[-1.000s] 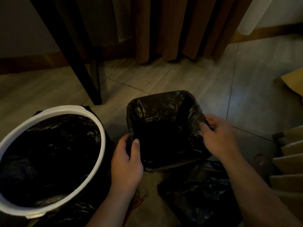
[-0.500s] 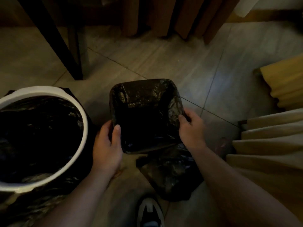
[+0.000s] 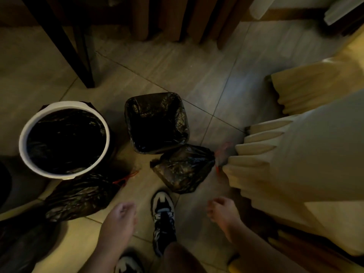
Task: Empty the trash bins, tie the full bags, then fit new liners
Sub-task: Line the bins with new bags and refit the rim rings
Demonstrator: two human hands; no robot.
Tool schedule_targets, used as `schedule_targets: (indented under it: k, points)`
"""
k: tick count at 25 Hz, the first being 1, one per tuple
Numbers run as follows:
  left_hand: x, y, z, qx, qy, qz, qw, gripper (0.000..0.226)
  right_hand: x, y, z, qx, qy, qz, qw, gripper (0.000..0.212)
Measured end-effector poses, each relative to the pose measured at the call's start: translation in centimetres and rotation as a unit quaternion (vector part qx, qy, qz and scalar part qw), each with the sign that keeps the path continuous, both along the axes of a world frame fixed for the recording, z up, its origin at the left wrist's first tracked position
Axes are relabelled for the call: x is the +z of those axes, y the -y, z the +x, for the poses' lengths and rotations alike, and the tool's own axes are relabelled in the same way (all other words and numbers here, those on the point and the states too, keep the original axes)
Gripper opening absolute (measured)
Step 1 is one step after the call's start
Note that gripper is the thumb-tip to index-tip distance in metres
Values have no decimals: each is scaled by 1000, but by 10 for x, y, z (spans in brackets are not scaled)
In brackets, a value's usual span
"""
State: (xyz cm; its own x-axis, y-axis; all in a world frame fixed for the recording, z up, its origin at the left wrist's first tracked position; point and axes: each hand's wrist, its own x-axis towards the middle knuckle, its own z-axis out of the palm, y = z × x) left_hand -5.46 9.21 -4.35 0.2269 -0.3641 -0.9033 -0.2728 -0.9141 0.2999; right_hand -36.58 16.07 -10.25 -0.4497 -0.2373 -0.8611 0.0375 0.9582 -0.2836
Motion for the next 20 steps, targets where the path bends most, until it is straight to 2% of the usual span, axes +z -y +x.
schedule_targets:
  k: [2,5,10,13,15,17,20]
  points:
    - [24,-28,5,-13,8,32,999,14,26,-27,-3,-8,20,34,999,11]
    - [40,-67,2,-33,20,60,997,13,35,-36,-16,96,-15,50,994,12]
    - [-17,-83,-28,-27,42,82,995,7,-27,28,-67,247,-101,54,962,19]
    - [-73,-77,-66,-12,62,65,996,6,-93,92,-106,415,-200,-10,887,14]
    - [-110,-61,-92,-48,55,49,996,4,-136,132,-130,476,-224,-8,850,14]
    - [-147,-41,-117,-113,42,36,992,2,-171,165,-154,538,-267,19,799,31]
    - [-189,-9,-145,-180,5,8,984,15,-200,187,-180,618,-349,35,703,62]
